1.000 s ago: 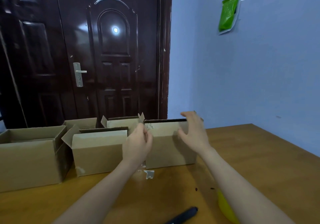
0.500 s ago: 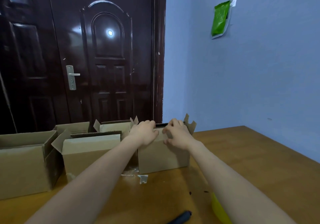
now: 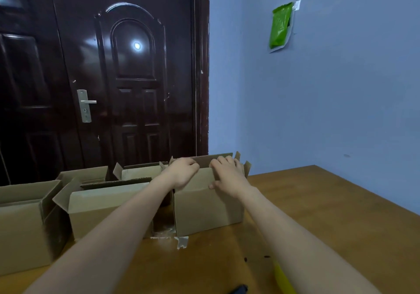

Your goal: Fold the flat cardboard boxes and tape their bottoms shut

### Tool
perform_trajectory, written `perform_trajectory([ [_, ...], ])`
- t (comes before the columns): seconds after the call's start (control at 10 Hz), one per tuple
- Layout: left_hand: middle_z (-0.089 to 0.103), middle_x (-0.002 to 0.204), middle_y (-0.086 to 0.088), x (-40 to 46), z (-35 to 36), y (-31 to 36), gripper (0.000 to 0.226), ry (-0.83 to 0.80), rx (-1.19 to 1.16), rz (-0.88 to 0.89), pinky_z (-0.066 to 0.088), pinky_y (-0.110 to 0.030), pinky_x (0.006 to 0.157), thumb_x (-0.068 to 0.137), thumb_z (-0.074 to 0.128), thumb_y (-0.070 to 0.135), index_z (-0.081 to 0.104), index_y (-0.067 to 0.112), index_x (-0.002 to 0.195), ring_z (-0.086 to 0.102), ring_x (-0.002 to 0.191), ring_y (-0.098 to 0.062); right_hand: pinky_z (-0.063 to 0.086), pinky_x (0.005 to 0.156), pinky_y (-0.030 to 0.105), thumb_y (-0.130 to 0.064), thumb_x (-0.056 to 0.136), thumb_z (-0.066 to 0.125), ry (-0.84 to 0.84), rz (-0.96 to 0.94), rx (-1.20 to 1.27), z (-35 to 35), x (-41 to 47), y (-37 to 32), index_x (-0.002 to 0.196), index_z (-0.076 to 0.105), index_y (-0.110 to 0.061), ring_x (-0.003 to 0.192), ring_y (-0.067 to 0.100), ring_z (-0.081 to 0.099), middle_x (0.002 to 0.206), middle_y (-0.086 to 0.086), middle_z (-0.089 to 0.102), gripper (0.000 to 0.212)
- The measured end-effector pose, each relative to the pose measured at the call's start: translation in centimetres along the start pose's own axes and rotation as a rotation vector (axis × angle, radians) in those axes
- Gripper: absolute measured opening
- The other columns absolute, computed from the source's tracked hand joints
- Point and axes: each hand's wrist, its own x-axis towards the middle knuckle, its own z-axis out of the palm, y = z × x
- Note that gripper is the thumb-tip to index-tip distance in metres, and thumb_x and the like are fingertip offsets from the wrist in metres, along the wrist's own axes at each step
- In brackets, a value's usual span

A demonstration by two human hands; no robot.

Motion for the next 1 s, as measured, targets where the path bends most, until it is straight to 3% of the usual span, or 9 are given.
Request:
perform_trajectory([
  [0.2, 0.056, 0.100, -0.001, -0.3, -1.2, 0.4, 0.040, -0.076, -0.254, -0.064, 0.027, -0.045, 0.111, 0.101, 0.028, 0.034, 0.060, 0.011, 0.109, 0.051, 0.097, -0.020, 0.020, 0.106, 0.040, -0.029, 0.084, 0.065, 0.089, -0.025, -0.022, 0.2, -0.9, -0.4, 0.110, 0.051, -0.022, 0.107, 0.018, 0.046, 0.110, -0.006, 0.057, 0.030],
  [0.3, 0.061, 0.087, -0.002, -0.1, -1.8, 0.3, 0.042, -0.085, -0.506, -0.197, 0.045, -0.035, 0.077, 0.096, 0.032, 0.048, 0.064, 0.020, 0.096, 0.056, 0.080, -0.019, 0.030, 0.094, 0.034, -0.024, 0.085, 0.064, 0.137, -0.079, -0.018, 0.1, -1.7, -0.4, 0.096, 0.051, -0.019, 0.091, 0.017, 0.051, 0.097, -0.004, 0.058, 0.018],
  [0.4, 0.060, 0.093, 0.002, 0.6, -2.2, -0.1, 0.040, -0.108, -0.534, -0.226, 0.035, -0.034, 0.082, 0.095, 0.033, 0.054, 0.062, 0.029, 0.089, 0.053, 0.081, -0.012, 0.035, 0.064, 0.029, -0.018, 0.084, 0.064, 0.173, -0.120, -0.048, 0.2, -2.2, -0.4, 0.081, 0.042, -0.017, 0.074, 0.018, 0.048, 0.083, -0.002, 0.055, 0.023],
  [0.5, 0.064, 0.114, -0.002, 1.3, -1.6, -0.8, 0.050, -0.120, -0.499, -0.219, 0.036, -0.037, 0.092, 0.093, 0.033, 0.059, 0.065, 0.025, 0.110, 0.057, 0.101, -0.020, 0.034, 0.057, 0.031, -0.011, 0.083, 0.061, 0.167, -0.108, -0.070, 0.3, -2.5, -0.4, 0.080, 0.038, -0.018, 0.072, 0.020, 0.047, 0.083, 0.000, 0.054, 0.024],
  [0.6, 0.056, 0.125, 0.000, 0.6, -1.3, -0.4, 0.049, 0.008, -0.560, -0.171, 0.036, -0.041, 0.105, 0.094, 0.037, 0.055, 0.053, 0.026, 0.129, 0.052, 0.112, -0.022, 0.037, 0.091, 0.035, -0.017, 0.088, 0.058, 0.142, -0.118, -0.118, 0.1, -2.5, -0.2, 0.094, 0.051, -0.016, 0.093, 0.022, 0.054, 0.098, 0.001, 0.060, 0.009],
  [0.7, 0.050, 0.134, -0.001, 0.2, -2.0, -0.1, 0.049, 0.053, -0.569, -0.123, 0.034, -0.041, 0.109, 0.095, 0.039, 0.049, 0.048, 0.024, 0.136, 0.046, 0.122, -0.023, 0.021, 0.112, 0.040, -0.022, 0.090, 0.057, 0.121, -0.086, -0.153, 0.0, -2.4, -0.1, 0.122, 0.051, -0.018, 0.117, 0.020, 0.047, 0.121, 0.000, 0.056, 0.033],
  [0.8, 0.041, 0.148, 0.000, -0.8, -3.8, -0.1, 0.053, 0.064, -0.516, -0.058, 0.029, -0.035, 0.108, 0.095, 0.041, 0.048, 0.047, 0.021, 0.140, 0.036, 0.135, -0.021, 0.017, 0.114, 0.040, -0.032, 0.089, 0.054, 0.096, -0.116, -0.151, -1.2, -1.9, -0.5, 0.132, 0.044, -0.019, 0.125, 0.018, 0.042, 0.131, -0.001, 0.050, 0.046],
  [0.9, 0.046, 0.144, -0.001, -1.9, -5.3, -0.5, 0.052, 0.107, -0.398, -0.018, 0.030, -0.034, 0.109, 0.095, 0.041, 0.048, 0.052, 0.018, 0.136, 0.040, 0.133, -0.020, 0.032, 0.106, 0.035, -0.030, 0.091, 0.049, 0.107, -0.134, -0.108, -2.5, -1.7, -1.2, 0.130, 0.046, -0.018, 0.118, 0.019, 0.046, 0.126, -0.001, 0.051, 0.042],
  [1.0, 0.056, 0.133, -0.003, -3.8, -7.2, -1.0, 0.040, 0.204, -0.209, 0.001, 0.039, -0.031, 0.097, 0.097, 0.042, 0.038, 0.057, 0.018, 0.128, 0.051, 0.120, -0.020, 0.037, 0.098, 0.034, -0.024, 0.093, 0.044, 0.113, -0.121, -0.127, -4.3, -0.6, -1.8, 0.130, 0.049, -0.014, 0.116, 0.023, 0.049, 0.127, 0.003, 0.052, 0.039],
])
